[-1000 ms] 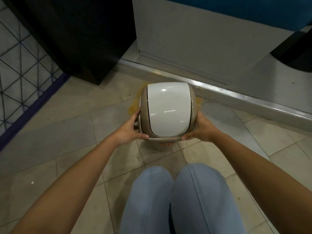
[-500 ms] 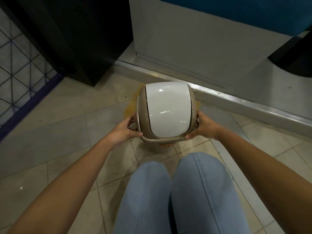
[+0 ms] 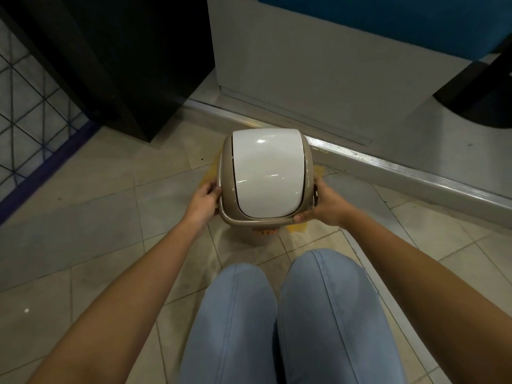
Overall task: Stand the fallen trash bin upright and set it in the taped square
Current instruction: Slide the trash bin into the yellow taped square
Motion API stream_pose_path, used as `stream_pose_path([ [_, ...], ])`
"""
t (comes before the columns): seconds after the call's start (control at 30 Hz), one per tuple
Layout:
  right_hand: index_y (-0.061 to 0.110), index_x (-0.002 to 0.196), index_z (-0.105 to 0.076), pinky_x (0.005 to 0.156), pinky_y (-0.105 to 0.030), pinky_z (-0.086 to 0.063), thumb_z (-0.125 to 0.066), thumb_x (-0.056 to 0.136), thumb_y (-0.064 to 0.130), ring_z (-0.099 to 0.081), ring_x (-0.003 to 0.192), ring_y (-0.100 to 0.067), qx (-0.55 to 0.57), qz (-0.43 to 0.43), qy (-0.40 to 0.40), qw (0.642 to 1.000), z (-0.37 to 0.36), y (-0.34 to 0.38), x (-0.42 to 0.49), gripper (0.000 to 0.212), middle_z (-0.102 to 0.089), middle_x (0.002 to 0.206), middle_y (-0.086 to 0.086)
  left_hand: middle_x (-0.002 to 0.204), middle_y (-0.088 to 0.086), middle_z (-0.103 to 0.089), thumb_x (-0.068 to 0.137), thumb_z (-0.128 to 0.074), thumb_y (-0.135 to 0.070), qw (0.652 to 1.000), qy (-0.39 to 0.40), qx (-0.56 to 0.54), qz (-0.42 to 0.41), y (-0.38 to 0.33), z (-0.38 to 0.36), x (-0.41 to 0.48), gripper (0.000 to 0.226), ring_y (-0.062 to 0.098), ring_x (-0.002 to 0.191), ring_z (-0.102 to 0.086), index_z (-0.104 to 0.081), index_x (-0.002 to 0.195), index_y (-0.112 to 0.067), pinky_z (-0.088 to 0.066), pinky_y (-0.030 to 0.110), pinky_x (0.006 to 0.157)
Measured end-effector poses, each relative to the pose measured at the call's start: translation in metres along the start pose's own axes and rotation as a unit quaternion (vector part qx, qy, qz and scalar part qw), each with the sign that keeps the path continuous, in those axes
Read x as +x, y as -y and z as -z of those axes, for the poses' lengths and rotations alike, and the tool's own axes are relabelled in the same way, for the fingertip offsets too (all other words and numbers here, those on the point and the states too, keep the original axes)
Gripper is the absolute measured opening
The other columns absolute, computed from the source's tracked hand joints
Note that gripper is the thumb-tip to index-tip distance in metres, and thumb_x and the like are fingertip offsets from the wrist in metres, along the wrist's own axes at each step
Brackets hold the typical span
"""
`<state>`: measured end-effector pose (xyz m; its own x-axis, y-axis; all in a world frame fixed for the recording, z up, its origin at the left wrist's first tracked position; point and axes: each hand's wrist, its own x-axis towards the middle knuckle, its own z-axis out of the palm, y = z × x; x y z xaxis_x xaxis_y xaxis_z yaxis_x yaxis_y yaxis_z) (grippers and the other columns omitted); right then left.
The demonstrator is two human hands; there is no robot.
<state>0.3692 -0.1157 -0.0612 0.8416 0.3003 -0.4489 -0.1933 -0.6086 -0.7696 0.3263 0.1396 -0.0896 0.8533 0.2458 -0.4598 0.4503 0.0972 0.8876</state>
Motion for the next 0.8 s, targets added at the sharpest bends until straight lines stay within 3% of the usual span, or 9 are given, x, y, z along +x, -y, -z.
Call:
stream_pose_path([
  [0.1, 0.017, 0.146, -0.021, 0.097, -0.025, -0.034, -0.085, 0.059, -0.002, -0.039, 0.119, -0.013, 0.008, 0.001, -0.003, 1.0, 0.001, 0.001, 0.002, 0.11, -0.045, 0.125, 0.004, 0.129, 0.01, -0.058, 0.099, -0.038, -0.016, 1.0, -0.012, 0.012, -0.006, -0.001, -0.004, 0.005, 0.038, 0.023, 0.109, -0.059, -0.046, 0.135, -0.018, -0.049, 0.031, 0.085],
  [0.17, 0.018, 0.148, -0.019, 0.1, -0.027, -0.033, -0.085, 0.059, -0.001, -0.038, 0.126, -0.018, 0.005, 0.006, -0.005, 1.0, 0.001, 0.002, 0.004, 0.112, -0.045, 0.134, -0.001, 0.128, 0.012, -0.059, 0.099, -0.038, -0.017, 1.0, -0.012, 0.02, -0.012, -0.003, -0.004, 0.009, 0.037, 0.022, 0.106, -0.059, -0.047, 0.134, -0.02, -0.049, 0.031, 0.083],
  [0.33, 0.019, 0.15, -0.015, 0.096, -0.025, -0.028, -0.085, 0.061, 0.002, -0.035, 0.136, -0.026, -0.004, 0.009, -0.025, 1.0, -0.001, 0.004, 0.009, 0.114, -0.041, 0.146, -0.007, 0.128, 0.013, -0.06, 0.098, -0.038, -0.017, 0.999, -0.029, 0.037, -0.022, -0.005, -0.004, 0.019, 0.037, 0.03, 0.118, -0.054, -0.048, 0.134, -0.02, -0.044, 0.042, 0.1],
  [0.47, 0.018, 0.15, -0.016, 0.098, -0.026, -0.03, -0.084, 0.061, 0.001, -0.036, 0.136, -0.026, 0.001, 0.009, -0.032, 0.999, 0.0, 0.007, 0.014, 0.114, -0.041, 0.145, -0.007, 0.127, 0.015, -0.059, 0.098, -0.037, -0.016, 0.998, -0.029, 0.036, -0.032, -0.011, -0.007, 0.025, 0.037, 0.031, 0.119, -0.053, -0.049, 0.133, -0.017, -0.042, 0.042, 0.1],
  [0.63, 0.018, 0.15, -0.016, 0.11, -0.038, -0.03, -0.085, 0.06, 0.003, -0.034, 0.138, -0.028, -0.004, 0.007, -0.033, 0.999, 0.002, 0.009, 0.017, 0.114, -0.04, 0.147, -0.008, 0.126, 0.014, -0.061, 0.098, -0.038, -0.014, 0.999, -0.028, 0.027, -0.036, -0.015, -0.007, 0.032, 0.035, 0.03, 0.118, -0.054, -0.051, 0.13, -0.016, -0.044, 0.039, 0.098],
  [0.8, 0.018, 0.149, -0.017, 0.11, -0.038, -0.03, -0.085, 0.061, 0.004, -0.034, 0.138, -0.028, -0.002, 0.013, -0.04, 0.999, 0.002, 0.01, 0.017, 0.113, -0.04, 0.147, -0.007, 0.124, 0.015, -0.062, 0.098, -0.039, -0.014, 0.998, -0.036, 0.018, -0.037, -0.021, -0.008, 0.034, 0.035, 0.027, 0.11, -0.059, -0.052, 0.129, -0.018, -0.047, 0.032, 0.087],
])
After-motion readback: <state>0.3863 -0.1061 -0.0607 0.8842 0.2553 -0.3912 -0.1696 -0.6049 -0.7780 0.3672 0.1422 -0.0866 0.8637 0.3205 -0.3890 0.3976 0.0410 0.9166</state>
